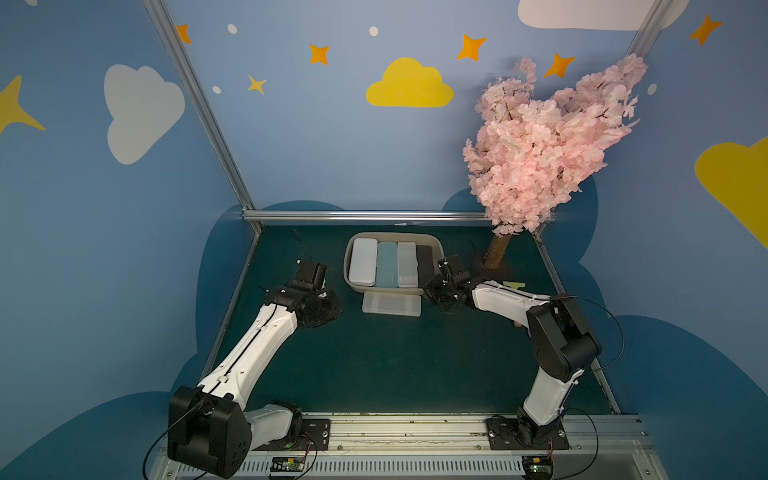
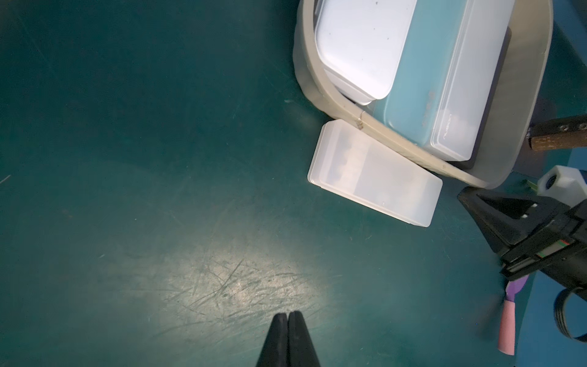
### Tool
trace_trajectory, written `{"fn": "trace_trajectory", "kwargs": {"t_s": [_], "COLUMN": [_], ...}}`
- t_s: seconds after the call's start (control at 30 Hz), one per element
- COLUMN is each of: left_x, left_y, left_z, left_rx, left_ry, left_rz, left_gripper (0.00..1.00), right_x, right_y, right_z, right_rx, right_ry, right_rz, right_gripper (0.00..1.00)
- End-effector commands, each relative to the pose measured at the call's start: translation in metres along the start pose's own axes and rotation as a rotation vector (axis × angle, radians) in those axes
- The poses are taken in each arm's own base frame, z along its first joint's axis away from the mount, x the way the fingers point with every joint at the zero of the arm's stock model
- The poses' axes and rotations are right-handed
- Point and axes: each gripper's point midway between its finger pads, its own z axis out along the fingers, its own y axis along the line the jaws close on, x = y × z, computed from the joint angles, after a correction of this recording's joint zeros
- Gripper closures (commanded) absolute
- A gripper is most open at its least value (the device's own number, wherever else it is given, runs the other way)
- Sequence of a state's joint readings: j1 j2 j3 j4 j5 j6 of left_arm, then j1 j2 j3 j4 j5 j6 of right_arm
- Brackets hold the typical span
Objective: Put the pencil case into the storage box
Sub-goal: Pick up the pencil case from the center of the board.
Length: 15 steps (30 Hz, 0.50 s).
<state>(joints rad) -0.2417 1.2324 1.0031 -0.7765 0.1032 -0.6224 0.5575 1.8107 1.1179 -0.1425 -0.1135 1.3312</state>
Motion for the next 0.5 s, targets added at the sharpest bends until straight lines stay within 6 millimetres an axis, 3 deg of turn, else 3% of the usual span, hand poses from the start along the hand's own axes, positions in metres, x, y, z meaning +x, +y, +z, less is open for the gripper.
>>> {"fn": "trace_trajectory", "kwargs": {"t_s": [0.0, 0.47], "left_x": [0.005, 0.005], "left_y": [0.004, 0.013], "left_z": [-0.006, -0.011], "left_rx": [0.001, 0.002], "left_ry": [0.013, 0.004], "left_rz": [0.009, 0.005], "left_gripper": [0.91, 0.90], "right_x": [-0.003, 0.003], "right_y": [-0.002, -0.025], "right_z": [0.002, 0.036], "right_rx": [0.026, 0.099], "right_ry": [-0.051, -0.049], "right_rz": [0.033, 0.056], "right_gripper": [1.00, 1.00]}}
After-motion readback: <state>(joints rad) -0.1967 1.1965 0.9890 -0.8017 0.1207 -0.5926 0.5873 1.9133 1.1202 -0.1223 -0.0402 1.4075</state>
